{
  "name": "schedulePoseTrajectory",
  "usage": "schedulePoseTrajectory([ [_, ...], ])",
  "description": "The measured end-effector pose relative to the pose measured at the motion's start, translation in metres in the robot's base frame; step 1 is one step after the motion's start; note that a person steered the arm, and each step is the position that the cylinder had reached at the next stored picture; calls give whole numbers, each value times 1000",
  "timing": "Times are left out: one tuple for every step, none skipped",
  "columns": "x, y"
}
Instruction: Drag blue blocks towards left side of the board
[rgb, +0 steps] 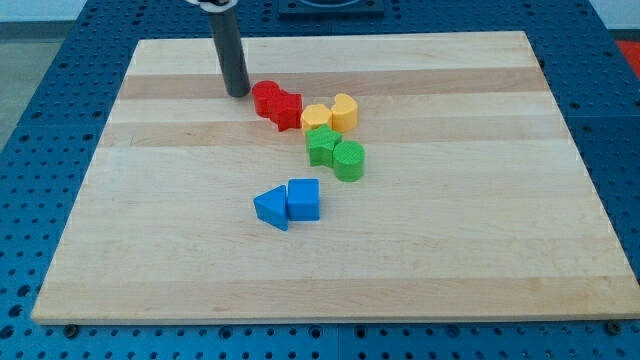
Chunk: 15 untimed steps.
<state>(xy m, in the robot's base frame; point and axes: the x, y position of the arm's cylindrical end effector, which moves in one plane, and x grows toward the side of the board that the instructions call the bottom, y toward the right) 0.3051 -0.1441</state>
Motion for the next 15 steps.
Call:
schedulePoseTrajectory([
  [28, -62],
  [86, -97],
  [152, -98],
  [211, -76],
  [257, -49],
  [261, -49],
  [261, -49],
  [280, -40],
  [312, -7],
  [312, 39],
  [299, 125],
  [275, 190],
  [247, 181],
  [222, 158],
  [199, 133],
])
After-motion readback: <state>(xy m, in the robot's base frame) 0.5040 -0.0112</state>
